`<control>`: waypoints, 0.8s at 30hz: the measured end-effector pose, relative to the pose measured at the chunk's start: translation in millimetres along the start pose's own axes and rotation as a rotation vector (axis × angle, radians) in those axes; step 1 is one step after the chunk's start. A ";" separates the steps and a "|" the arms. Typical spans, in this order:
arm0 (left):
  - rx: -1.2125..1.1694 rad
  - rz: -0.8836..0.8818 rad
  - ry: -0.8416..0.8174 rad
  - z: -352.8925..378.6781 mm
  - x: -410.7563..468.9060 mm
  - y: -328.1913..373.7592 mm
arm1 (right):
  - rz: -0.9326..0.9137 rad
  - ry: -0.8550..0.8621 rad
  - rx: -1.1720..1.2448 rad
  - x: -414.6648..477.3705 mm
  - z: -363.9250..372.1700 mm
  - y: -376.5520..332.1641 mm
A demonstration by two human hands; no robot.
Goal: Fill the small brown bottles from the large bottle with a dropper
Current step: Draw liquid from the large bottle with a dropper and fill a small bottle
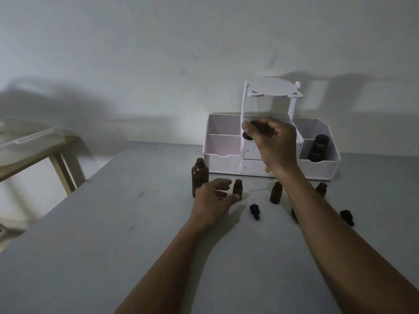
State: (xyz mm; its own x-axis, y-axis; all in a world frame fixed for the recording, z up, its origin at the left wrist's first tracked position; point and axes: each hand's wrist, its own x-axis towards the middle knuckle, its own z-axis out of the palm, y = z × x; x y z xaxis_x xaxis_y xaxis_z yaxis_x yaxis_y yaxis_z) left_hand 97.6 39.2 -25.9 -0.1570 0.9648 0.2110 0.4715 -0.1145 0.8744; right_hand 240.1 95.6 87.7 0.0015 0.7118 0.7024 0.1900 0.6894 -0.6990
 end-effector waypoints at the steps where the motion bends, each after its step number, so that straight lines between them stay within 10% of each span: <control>1: 0.012 0.004 -0.015 -7.4 -3.4 -0.7 | -0.017 0.011 0.013 0.9 0.8 -4.3; 24: -0.120 0.001 0.104 -78.0 8.2 -42.4 | 0.043 0.041 0.189 -1.0 62.0 -8.8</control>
State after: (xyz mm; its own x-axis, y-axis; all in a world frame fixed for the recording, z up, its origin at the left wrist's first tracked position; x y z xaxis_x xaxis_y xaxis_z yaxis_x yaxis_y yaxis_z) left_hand 8.6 33.5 -27.1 -0.2488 0.9356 0.2503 0.3651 -0.1488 0.9190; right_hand 177.6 97.2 84.8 0.0466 0.7378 0.6734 0.0010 0.6741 -0.7387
